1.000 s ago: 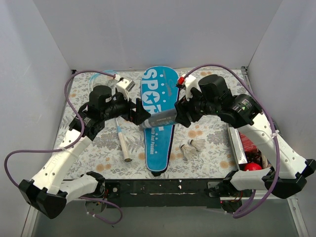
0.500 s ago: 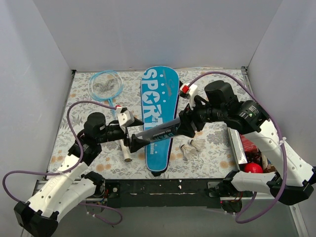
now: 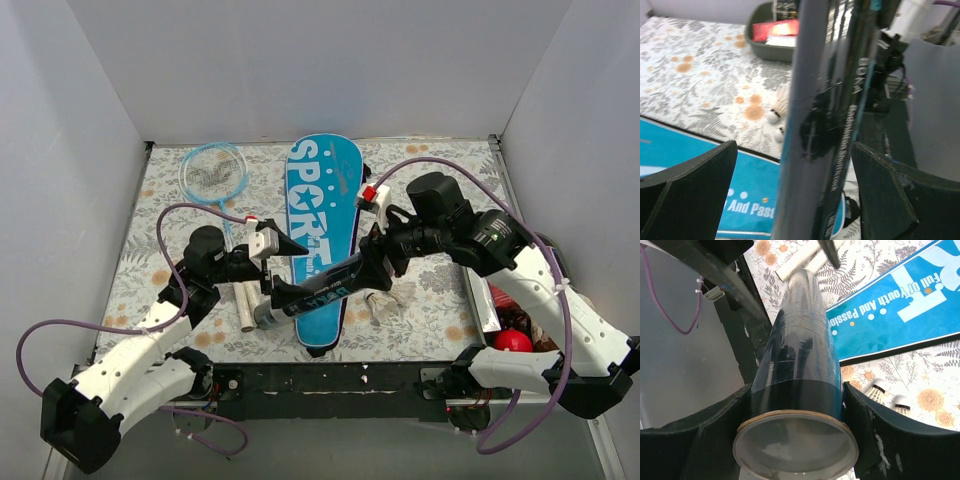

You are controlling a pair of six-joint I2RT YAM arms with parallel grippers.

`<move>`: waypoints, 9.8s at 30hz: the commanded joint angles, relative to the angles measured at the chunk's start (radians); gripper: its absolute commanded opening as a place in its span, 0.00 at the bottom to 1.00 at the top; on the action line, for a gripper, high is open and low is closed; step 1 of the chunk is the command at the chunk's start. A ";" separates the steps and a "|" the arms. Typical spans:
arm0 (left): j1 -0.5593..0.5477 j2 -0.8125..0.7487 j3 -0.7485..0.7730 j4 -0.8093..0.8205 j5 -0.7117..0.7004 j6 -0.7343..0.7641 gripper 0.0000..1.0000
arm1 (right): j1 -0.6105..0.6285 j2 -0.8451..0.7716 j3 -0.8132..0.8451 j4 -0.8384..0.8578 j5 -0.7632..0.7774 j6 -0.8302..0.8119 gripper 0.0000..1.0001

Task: Pack up the badminton gear

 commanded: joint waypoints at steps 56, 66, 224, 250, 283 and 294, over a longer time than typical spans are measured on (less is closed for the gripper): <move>-0.171 0.163 0.196 -0.287 -0.096 0.020 0.23 | 0.101 -0.012 0.256 0.028 0.111 0.075 0.82; -0.180 0.114 0.116 -0.275 -0.170 0.026 0.25 | 0.101 -0.017 0.332 -0.033 0.100 0.106 0.84; -0.258 -0.070 0.035 -0.201 -0.168 -0.014 0.22 | -0.403 -0.343 -0.785 0.339 0.449 0.805 0.64; -0.264 -0.066 0.028 -0.187 -0.156 -0.024 0.22 | -0.402 -0.296 -1.075 0.709 0.418 0.948 0.55; -0.272 -0.057 0.027 -0.189 -0.164 -0.023 0.21 | -0.402 -0.468 -0.885 0.654 0.527 0.732 0.01; -0.286 -0.018 0.036 -0.193 -0.165 -0.020 0.20 | -0.402 -0.282 -0.226 0.228 0.314 0.350 0.01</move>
